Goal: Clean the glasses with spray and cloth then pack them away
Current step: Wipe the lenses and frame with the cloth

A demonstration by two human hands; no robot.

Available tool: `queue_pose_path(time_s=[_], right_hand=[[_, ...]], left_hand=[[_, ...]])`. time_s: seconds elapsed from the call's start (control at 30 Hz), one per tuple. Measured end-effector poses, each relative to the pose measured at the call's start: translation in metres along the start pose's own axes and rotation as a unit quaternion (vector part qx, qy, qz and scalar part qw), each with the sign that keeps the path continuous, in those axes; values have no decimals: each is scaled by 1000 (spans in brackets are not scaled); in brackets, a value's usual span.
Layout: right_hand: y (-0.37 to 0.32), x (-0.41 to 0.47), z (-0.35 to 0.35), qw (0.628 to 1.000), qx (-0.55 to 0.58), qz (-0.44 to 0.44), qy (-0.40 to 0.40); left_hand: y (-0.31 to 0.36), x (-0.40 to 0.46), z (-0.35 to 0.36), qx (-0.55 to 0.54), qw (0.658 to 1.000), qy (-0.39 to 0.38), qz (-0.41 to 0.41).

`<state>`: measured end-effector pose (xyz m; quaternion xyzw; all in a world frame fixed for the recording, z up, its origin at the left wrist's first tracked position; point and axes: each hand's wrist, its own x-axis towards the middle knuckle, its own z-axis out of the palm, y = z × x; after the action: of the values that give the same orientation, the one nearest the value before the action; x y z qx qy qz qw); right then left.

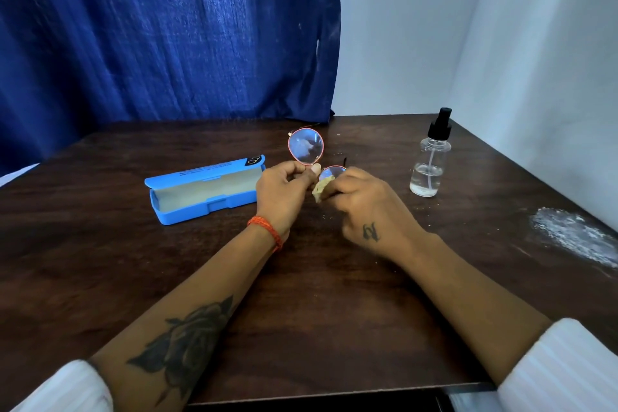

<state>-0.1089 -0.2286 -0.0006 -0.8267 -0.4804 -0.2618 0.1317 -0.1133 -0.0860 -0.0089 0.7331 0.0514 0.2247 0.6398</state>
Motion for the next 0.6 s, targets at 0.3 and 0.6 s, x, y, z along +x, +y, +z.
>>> queue_pose_path(time_s=[0.3,0.6], right_hand=[[5,0,-4,987,-4,64,150],[-3,1,3,1000,1,-9,7]], left_hand=[[3,0,-1,-35,999,-9,-5],[-2,2,-1,10,1000,8,3]])
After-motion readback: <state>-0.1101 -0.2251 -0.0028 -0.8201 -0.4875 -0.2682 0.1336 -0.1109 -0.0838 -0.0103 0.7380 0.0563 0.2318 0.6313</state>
